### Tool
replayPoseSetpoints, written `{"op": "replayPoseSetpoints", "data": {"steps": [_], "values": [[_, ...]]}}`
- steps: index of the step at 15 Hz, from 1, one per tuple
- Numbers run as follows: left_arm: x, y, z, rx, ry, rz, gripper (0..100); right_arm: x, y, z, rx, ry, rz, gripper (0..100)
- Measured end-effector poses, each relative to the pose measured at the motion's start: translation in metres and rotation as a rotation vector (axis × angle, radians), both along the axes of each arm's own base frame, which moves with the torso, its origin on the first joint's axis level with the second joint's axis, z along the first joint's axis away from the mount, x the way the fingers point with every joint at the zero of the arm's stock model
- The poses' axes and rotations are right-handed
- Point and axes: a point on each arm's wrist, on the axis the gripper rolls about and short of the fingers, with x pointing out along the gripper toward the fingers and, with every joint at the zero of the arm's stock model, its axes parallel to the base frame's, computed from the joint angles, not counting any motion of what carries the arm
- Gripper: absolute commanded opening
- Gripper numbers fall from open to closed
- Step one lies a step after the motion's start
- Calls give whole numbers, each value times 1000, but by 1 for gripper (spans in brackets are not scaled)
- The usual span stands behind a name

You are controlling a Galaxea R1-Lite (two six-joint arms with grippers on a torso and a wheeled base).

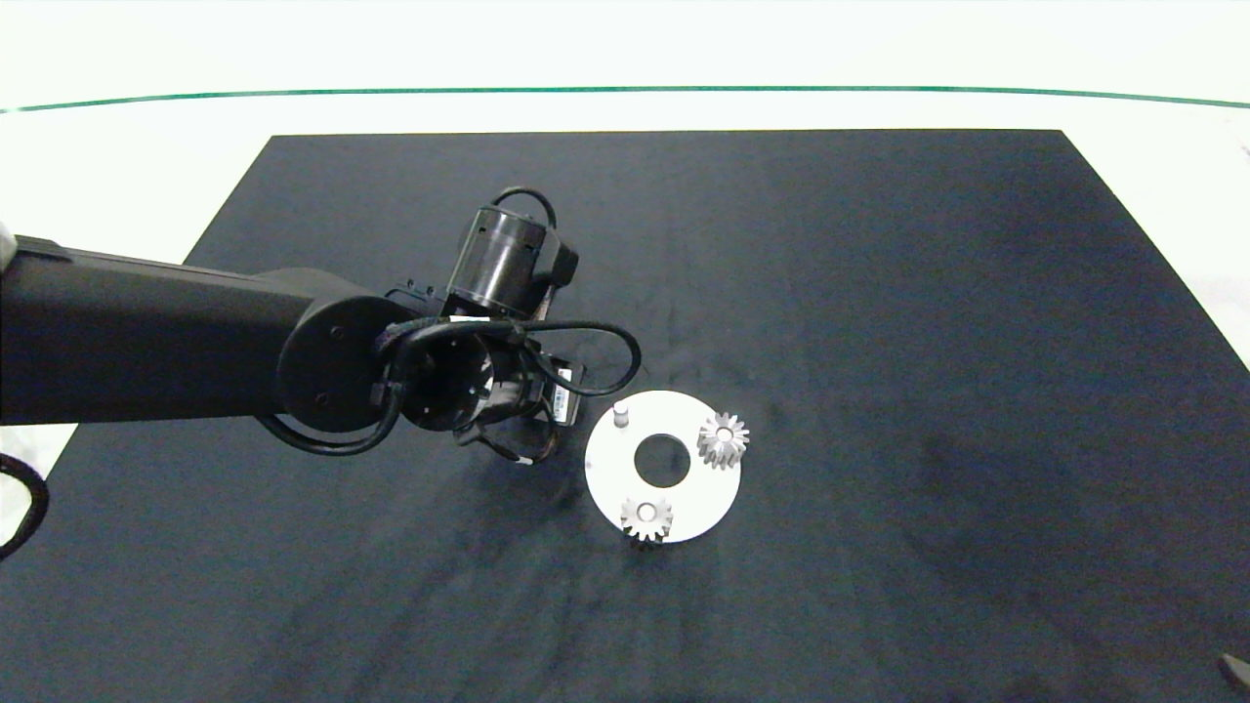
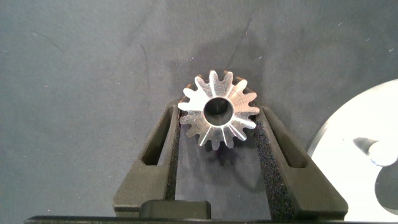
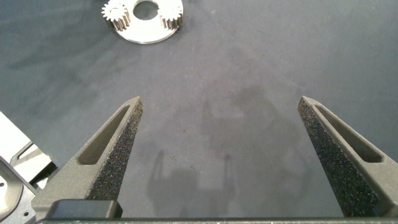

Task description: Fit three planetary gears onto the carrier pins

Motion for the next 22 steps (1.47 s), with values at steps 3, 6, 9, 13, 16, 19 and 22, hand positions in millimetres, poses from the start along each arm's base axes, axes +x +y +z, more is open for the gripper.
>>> {"op": "replayPoseSetpoints", "data": {"steps": [3, 6, 9, 13, 16, 19, 22], "values": [[-6, 4, 9, -12, -18, -3, 25, -1, 0, 0, 2, -3, 0, 100], [-23, -4, 17, -12, -22, -50, 25, -2, -1, 2, 9, -11, -2, 100], [-44, -24, 21, -7, -33, -143, 25, -5, -4, 5, 15, -36, 1, 100], [-54, -40, 16, 36, -29, -220, 25, -9, -8, 8, 18, -65, 3, 100], [-49, -45, 9, 73, -21, -237, 25, -10, -8, 9, 22, -70, 2, 100], [-45, -47, 5, 80, -16, -234, 25, -9, -8, 8, 21, -67, 2, 100], [-44, -47, 4, 83, -14, -234, 25, -9, -8, 8, 18, -65, 2, 100]]}}
